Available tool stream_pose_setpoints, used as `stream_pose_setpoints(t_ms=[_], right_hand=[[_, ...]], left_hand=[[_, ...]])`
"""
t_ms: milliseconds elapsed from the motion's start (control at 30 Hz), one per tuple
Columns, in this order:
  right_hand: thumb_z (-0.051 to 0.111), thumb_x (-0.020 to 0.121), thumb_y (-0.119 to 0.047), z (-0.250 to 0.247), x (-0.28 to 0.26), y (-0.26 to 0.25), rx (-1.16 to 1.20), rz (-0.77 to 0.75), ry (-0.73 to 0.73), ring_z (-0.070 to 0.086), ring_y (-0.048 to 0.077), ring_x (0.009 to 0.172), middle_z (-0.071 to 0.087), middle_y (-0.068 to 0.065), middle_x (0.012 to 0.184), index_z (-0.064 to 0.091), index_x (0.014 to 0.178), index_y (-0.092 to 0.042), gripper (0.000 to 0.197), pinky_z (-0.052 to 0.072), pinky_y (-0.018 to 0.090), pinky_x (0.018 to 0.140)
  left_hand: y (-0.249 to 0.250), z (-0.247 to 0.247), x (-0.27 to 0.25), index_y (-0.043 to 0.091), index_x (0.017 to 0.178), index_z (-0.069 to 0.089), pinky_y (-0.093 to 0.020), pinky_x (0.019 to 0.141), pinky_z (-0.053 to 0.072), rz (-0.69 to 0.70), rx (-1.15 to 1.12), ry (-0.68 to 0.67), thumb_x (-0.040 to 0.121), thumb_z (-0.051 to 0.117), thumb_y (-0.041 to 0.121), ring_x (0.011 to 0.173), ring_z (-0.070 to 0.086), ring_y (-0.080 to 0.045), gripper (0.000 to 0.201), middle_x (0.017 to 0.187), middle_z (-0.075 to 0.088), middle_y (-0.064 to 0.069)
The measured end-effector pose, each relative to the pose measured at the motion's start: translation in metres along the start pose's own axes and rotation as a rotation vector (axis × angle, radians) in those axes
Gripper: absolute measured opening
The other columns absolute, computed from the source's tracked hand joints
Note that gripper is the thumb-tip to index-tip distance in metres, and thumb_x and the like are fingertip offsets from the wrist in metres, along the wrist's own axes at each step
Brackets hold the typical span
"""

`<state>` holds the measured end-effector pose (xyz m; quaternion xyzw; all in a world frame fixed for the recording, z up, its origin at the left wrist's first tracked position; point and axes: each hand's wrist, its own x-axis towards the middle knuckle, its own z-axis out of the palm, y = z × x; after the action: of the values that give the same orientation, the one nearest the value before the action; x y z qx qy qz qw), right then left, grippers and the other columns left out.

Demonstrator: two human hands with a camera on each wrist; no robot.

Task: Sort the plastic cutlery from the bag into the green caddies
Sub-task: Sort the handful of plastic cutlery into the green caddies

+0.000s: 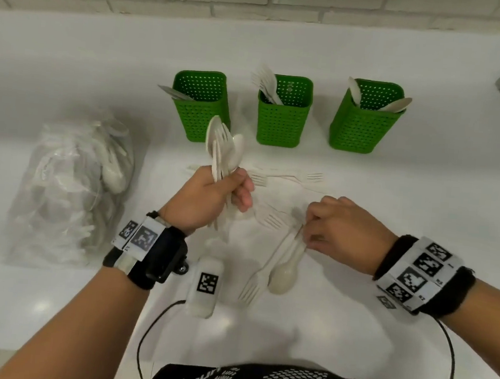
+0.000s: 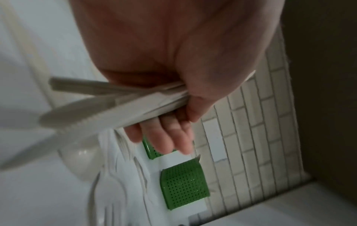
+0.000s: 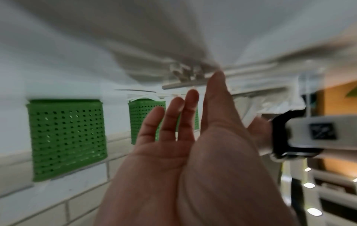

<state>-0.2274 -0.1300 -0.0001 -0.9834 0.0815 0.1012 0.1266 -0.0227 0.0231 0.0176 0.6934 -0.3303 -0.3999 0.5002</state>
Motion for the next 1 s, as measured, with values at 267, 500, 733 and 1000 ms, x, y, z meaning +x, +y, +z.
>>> stream_pose_setpoints(t_ms=[267,500,733,1000], right_hand=[[0.061,0.075,-0.034,0.007,0.0,-0.006,-0.055,-0.132,0.073,0.058,0.016,0.071,0.058,-0.01,0.077,0.072,0.086,-0.03,0.016,0.027,0.024,0.066],[0.068,0.089,-0.027,-0.026,0.007,-0.01,0.385,0.103,0.276,0.054,0.005,0.065,0.06,-0.01,0.077,0.07,0.082,-0.019,0.01,0.04,0.021,0.065],[0.078,0.076,-0.042,-0.029,0.038,-0.059,0.461,-0.035,0.137,0.056,0.004,0.079,0.061,-0.011,0.088,0.07,0.104,-0.022,0.036,0.046,0.025,0.073],[0.055,0.093,-0.023,-0.012,0.019,-0.038,0.21,0.06,-0.161,0.053,0.021,0.08,0.057,-0.004,0.085,0.046,0.087,-0.025,0.011,0.042,0.036,0.073]], left_hand=[[-0.025,-0.003,-0.009,0.006,0.096,0.066,-0.025,0.052,0.041,0.003,-0.523,-0.002,0.068,0.083,0.049,0.046,0.032,-0.008,0.054,0.053,0.039,0.009],[-0.038,-0.008,-0.017,-0.01,0.125,0.046,-0.019,0.062,0.041,0.11,-0.467,-0.087,0.046,0.087,0.064,0.053,0.044,0.0,0.115,0.061,0.052,0.018],[-0.001,0.011,-0.013,0.013,0.061,0.062,-0.028,0.06,0.046,-0.041,-0.248,0.322,0.085,0.072,0.035,0.05,0.057,-0.013,0.033,0.053,0.061,0.002],[-0.011,-0.052,-0.011,0.019,0.088,0.063,-0.028,0.06,0.036,0.022,0.87,0.024,0.074,0.081,0.033,0.07,0.058,-0.019,0.027,0.077,0.063,0.002]])
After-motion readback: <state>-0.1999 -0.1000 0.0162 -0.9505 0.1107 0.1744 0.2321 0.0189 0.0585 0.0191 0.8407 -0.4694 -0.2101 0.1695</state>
